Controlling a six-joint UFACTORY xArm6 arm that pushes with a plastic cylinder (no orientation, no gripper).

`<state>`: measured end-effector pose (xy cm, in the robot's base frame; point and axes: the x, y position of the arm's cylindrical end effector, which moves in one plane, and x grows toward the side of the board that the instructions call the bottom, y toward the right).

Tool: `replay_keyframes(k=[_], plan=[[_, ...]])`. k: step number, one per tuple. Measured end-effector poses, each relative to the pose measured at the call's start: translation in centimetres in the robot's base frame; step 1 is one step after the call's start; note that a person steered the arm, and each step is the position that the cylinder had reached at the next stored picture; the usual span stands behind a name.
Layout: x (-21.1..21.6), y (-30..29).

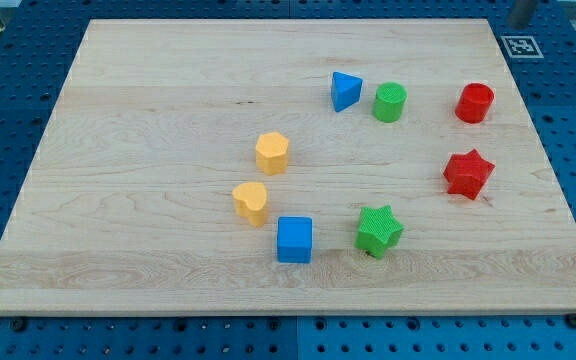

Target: Push blue triangle little bit up

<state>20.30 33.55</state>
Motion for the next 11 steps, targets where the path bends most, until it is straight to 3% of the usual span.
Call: replay_keyframes(k=[3, 6, 11], plan=[[0.2, 0.0], [3.6, -0.4], [5.2, -19.6]])
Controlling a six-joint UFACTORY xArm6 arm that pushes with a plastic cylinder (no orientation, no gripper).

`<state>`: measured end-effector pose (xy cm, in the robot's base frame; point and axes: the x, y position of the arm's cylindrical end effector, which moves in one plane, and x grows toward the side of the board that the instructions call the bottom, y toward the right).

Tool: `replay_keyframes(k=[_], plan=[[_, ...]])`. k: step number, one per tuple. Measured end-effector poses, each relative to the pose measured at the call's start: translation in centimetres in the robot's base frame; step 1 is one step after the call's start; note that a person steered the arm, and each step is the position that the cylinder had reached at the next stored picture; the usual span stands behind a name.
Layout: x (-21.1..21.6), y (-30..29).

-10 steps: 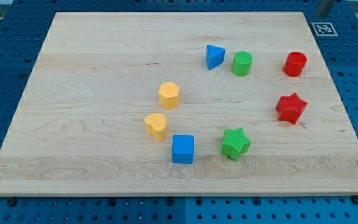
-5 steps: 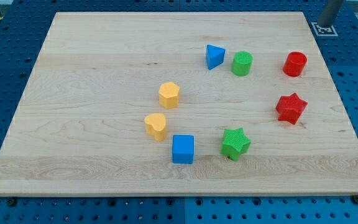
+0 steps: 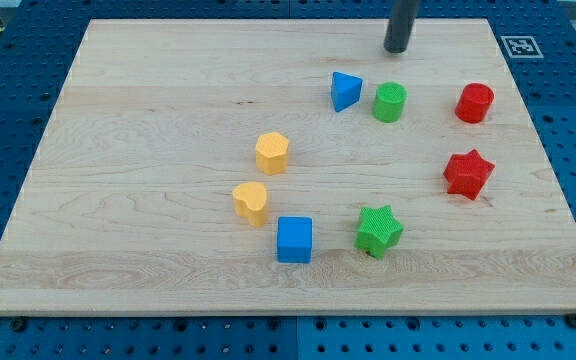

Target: Push blue triangle little bit up

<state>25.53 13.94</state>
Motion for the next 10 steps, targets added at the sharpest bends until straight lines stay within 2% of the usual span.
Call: replay_keyframes(k=[2, 4, 6, 8, 9, 10], plan=[[3.0, -1.0], [4.6, -5.9], [9.8, -6.1], [14.6, -3.1], [17.3, -5.0], [13.9, -8.5]])
